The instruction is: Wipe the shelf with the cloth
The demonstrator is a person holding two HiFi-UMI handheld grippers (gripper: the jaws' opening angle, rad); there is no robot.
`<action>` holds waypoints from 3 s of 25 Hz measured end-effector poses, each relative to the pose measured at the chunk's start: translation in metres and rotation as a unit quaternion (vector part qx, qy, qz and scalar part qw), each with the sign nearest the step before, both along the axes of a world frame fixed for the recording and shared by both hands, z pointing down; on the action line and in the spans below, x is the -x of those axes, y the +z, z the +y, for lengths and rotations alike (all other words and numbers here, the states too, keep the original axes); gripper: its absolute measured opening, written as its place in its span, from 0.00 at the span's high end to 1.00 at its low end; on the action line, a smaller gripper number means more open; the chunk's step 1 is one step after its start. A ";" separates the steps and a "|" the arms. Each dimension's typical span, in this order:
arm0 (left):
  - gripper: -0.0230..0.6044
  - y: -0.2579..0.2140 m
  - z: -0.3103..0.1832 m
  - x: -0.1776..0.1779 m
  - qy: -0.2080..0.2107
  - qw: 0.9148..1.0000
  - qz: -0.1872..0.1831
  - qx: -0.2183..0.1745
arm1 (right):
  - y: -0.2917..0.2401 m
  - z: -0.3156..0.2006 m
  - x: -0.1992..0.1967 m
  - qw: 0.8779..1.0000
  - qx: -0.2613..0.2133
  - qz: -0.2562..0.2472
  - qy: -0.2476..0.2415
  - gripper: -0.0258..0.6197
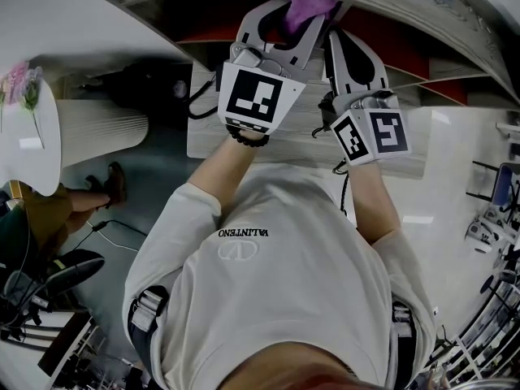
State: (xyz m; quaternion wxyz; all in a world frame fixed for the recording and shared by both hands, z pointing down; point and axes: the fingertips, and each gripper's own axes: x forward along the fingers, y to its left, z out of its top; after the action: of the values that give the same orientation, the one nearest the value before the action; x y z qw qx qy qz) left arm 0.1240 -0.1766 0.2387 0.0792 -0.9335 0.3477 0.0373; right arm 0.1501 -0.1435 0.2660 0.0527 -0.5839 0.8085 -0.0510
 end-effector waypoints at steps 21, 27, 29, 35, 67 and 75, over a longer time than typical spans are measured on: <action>0.82 -0.002 -0.014 0.046 -0.030 1.000 0.008 -0.001 | 0.009 -0.009 0.034 1.000 0.011 0.004 -0.013 0.96; 0.82 -0.001 -0.018 0.058 -0.036 0.999 0.010 -0.001 | 0.010 -0.011 0.043 1.000 0.013 0.007 -0.017 0.96; 0.82 -0.002 -0.019 0.062 -0.038 0.999 0.011 0.000 | 0.011 -0.012 0.046 1.000 0.014 0.008 -0.017 0.96; 0.82 -0.002 -0.023 0.078 -0.049 0.999 0.012 -0.001 | 0.013 -0.014 0.059 0.999 0.018 0.010 -0.024 0.96; 0.82 -0.003 -0.047 0.167 -0.119 0.992 0.030 -0.001 | 0.015 -0.044 0.134 0.997 0.020 0.016 -0.075 0.96; 0.82 -0.004 -0.055 0.195 -0.140 0.989 0.038 0.002 | 0.022 -0.051 0.153 0.996 0.029 0.018 -0.086 0.96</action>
State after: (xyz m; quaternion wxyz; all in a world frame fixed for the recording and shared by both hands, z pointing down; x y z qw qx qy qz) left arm -0.0707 -0.2313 0.2347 0.0684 -0.8736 0.4779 0.0607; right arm -0.0028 -0.1944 0.2877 0.0165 -0.5143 0.8548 -0.0681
